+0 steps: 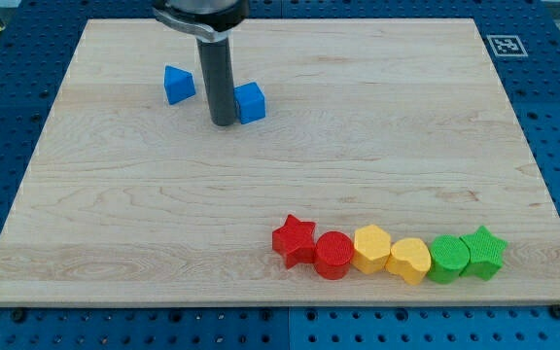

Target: Push the blue cube towards the bottom

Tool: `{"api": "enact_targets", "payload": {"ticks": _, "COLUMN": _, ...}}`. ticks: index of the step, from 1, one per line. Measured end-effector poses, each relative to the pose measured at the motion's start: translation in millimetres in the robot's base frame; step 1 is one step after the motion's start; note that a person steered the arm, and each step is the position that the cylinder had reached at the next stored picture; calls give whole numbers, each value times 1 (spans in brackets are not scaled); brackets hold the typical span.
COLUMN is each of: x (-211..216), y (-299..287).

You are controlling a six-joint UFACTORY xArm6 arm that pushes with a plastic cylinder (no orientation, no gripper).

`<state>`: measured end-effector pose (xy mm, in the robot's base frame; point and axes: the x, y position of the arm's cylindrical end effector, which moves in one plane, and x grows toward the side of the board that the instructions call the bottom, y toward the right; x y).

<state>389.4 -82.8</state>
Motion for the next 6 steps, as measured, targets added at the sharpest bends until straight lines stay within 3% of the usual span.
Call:
{"api": "enact_targets", "payload": {"ticks": 2, "x": -54, "y": -10}}
{"api": "enact_targets", "payload": {"ticks": 3, "x": -60, "y": 15}}
{"api": "enact_targets", "payload": {"ticks": 6, "x": 53, "y": 29}}
